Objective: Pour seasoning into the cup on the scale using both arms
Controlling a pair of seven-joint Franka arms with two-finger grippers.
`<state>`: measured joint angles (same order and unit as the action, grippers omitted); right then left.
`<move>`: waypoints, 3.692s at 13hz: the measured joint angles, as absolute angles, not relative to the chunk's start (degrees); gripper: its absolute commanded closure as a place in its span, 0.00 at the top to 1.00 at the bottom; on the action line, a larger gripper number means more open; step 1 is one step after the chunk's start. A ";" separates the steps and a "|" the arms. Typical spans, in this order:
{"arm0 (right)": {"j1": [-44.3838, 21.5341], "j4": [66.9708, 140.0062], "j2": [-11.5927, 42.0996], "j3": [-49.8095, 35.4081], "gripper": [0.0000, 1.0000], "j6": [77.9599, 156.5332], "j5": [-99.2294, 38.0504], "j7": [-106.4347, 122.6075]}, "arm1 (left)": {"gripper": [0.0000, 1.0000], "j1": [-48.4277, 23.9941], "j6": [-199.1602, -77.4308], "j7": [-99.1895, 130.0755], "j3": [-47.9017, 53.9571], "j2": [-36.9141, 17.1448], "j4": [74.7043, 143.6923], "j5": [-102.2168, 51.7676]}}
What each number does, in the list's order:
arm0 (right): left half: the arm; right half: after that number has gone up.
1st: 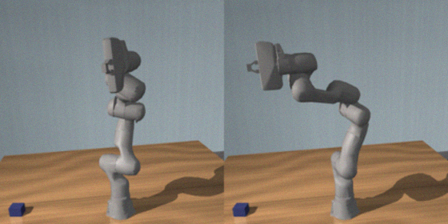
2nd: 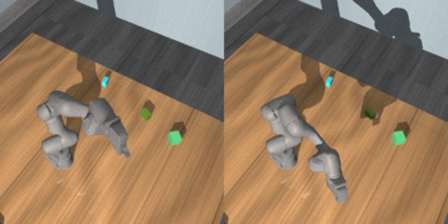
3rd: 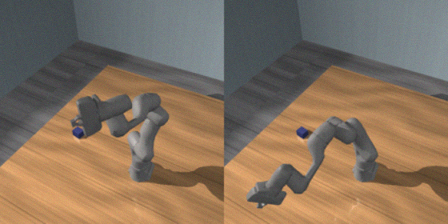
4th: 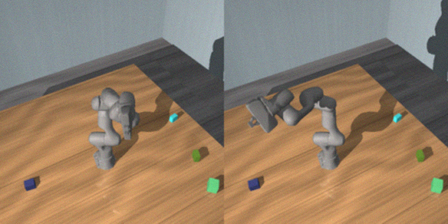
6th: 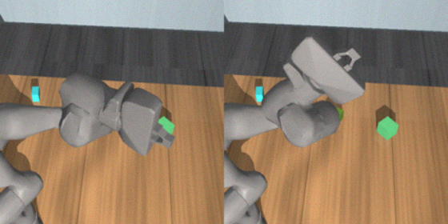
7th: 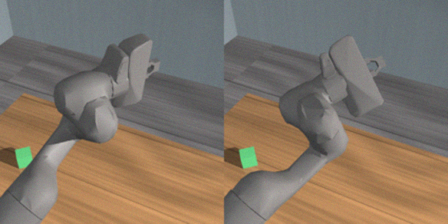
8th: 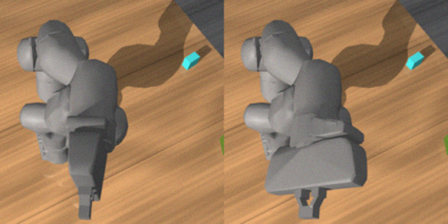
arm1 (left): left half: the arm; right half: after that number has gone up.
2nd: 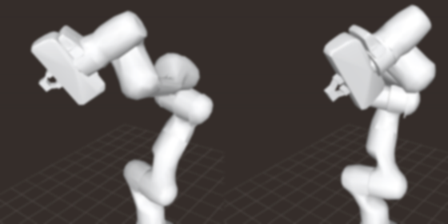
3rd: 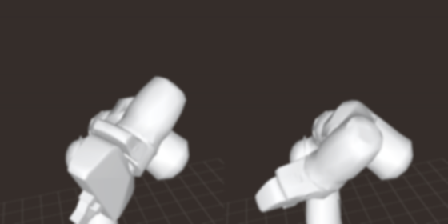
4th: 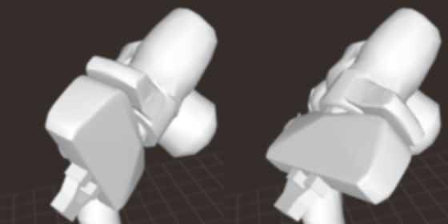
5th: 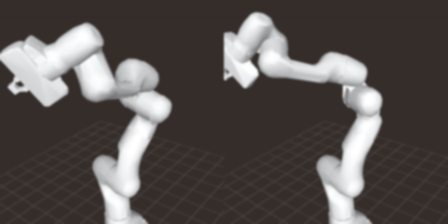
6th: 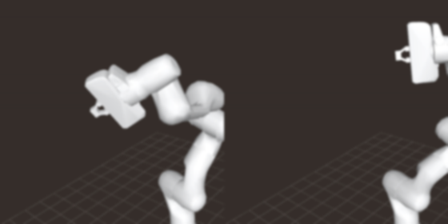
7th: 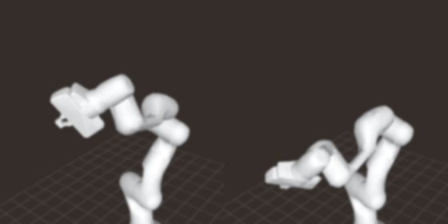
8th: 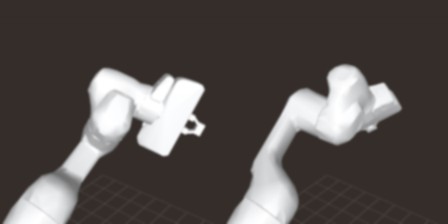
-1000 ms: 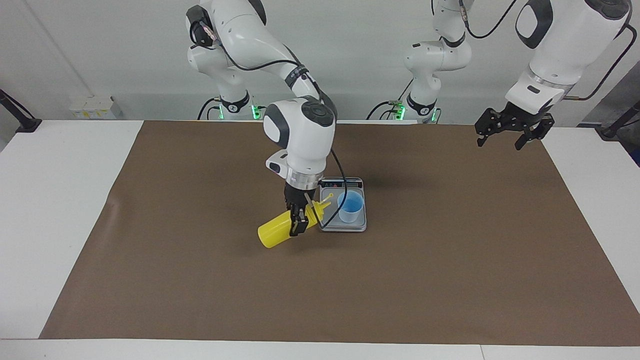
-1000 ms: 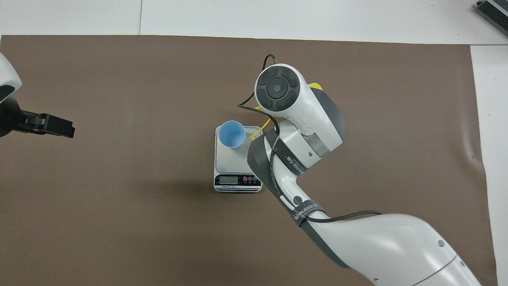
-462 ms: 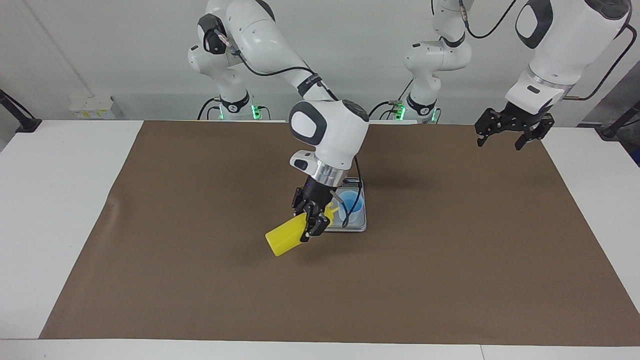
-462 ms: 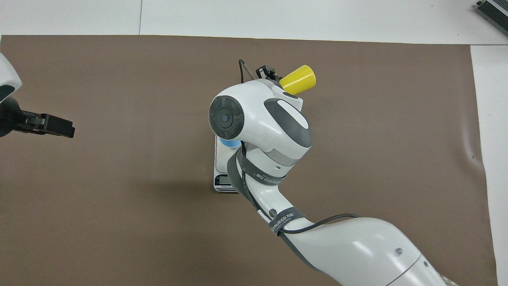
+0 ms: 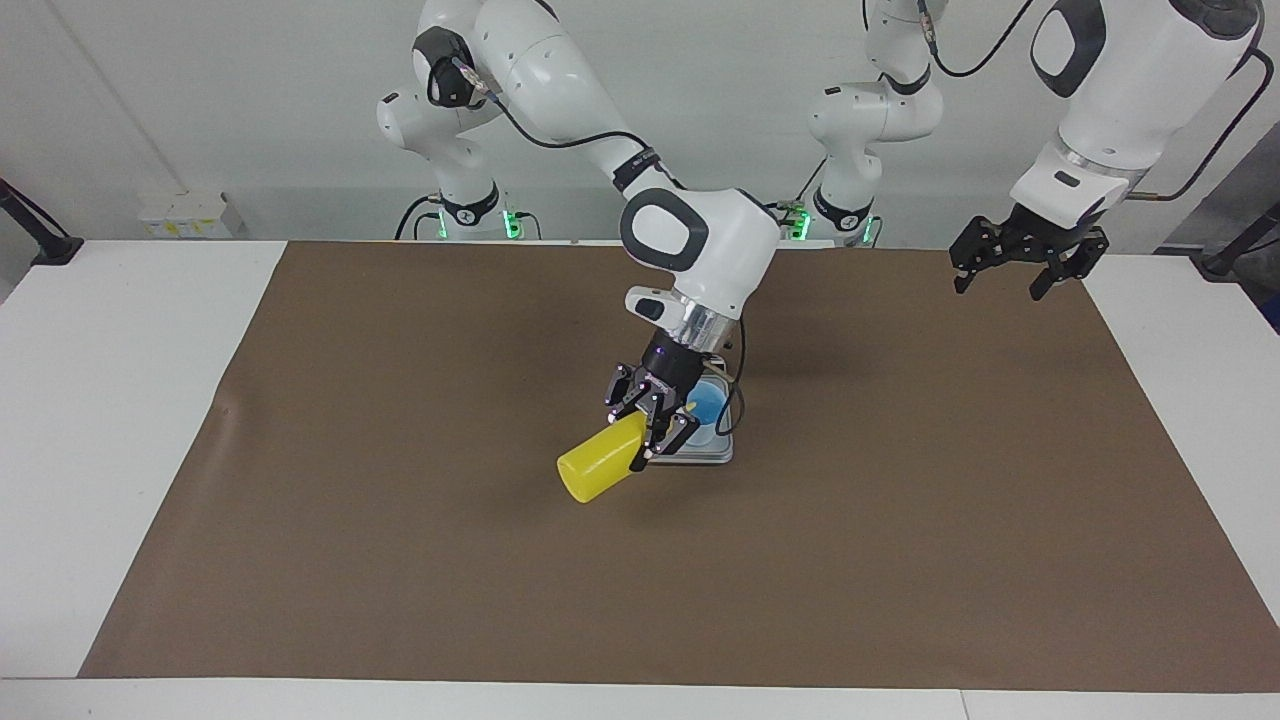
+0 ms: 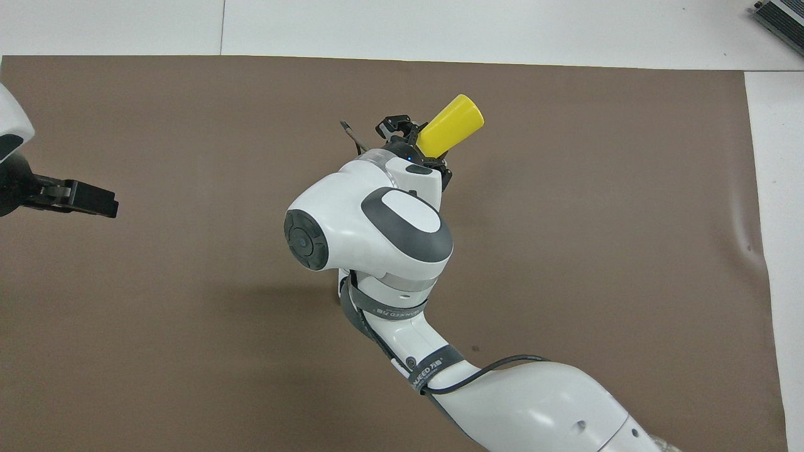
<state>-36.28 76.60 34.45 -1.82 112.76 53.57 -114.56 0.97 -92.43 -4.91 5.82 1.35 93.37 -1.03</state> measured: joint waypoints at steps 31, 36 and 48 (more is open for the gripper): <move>-31.24 94.66 18.52 -1.61 0.00 118.39 36.27 -120.02 | 1.00 0.97 -92.43 -4.91 5.82 1.36 93.37 -1.03; -24.02 97.50 12.66 -1.50 0.00 113.11 15.98 -103.76 | 1.00 0.97 -92.43 -4.91 5.82 1.36 93.37 -1.03; 9.08 100.01 11.15 -1.15 0.00 93.74 -24.94 -52.03 | 1.00 0.97 -92.43 -4.91 5.82 1.36 93.37 -1.03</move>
<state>9.08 100.01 11.15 -1.15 93.74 -24.94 -52.03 0.97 -92.43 -4.91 5.82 1.36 93.37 -1.03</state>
